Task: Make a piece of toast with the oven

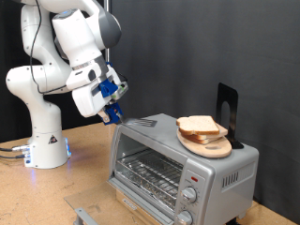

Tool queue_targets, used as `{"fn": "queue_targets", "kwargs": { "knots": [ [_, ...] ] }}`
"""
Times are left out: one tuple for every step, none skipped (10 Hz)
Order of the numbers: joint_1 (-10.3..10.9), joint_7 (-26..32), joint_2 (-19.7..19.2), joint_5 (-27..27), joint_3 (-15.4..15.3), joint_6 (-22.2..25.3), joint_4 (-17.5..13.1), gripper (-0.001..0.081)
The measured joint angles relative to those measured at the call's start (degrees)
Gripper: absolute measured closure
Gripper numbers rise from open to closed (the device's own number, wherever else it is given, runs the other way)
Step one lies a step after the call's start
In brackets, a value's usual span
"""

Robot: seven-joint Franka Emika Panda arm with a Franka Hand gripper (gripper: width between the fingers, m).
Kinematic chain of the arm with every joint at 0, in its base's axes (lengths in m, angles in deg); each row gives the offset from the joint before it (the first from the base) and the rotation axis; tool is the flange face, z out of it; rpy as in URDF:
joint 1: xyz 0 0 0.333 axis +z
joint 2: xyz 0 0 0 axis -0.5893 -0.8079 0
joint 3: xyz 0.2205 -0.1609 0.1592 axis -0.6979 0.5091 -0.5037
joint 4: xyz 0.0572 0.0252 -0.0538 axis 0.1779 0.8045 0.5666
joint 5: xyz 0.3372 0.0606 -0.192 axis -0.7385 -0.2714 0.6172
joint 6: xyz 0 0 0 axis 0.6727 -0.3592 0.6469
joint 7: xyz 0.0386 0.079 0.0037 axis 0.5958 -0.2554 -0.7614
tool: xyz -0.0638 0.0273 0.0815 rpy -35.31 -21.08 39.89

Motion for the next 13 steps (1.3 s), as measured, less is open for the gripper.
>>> {"fn": "queue_targets", "kwargs": {
  "knots": [
    [0.01, 0.01, -1.21, 0.00, -0.37, -0.33, -0.88, 0.0417],
    [0.03, -0.06, -2.48, 0.00, -1.02, -0.79, -1.76, 0.0417],
    [0.05, -0.34, -3.80, 0.00, -1.97, -1.71, -2.49, 0.0417],
    [0.09, -0.85, -5.05, 0.00, -3.08, -2.60, -3.17, 0.0417],
    [0.14, -1.12, -6.15, 0.00, -4.09, -3.45, -3.78, 0.0417],
    [0.16, -1.25, -7.04, -0.05, -4.90, -3.92, -4.37, 0.0417],
    [0.25, -1.26, -7.66, -0.23, -5.44, -4.04, -4.93, 0.0417],
    [0.33, -1.26, -8.09, -0.58, -5.76, -4.07, -5.41, 0.0417],
    [0.39, -1.24, -8.26, -1.02, -5.95, -4.07, -5.78, 0.0417],
    [0.40, -1.16, -8.28, -1.34, -6.11, -4.03, -6.06, 0.0417],
    [0.40, -1.03, -8.28, -1.62, -6.20, -3.89, -6.26, 0.0417],
    [0.40, -0.83, -8.28, -1.83, -6.21, -3.67, -6.39, 0.0417],
    [0.40, -0.61, -8.25, -2.05, -6.21, -3.44, -6.49, 0.0417]
  ]
}}
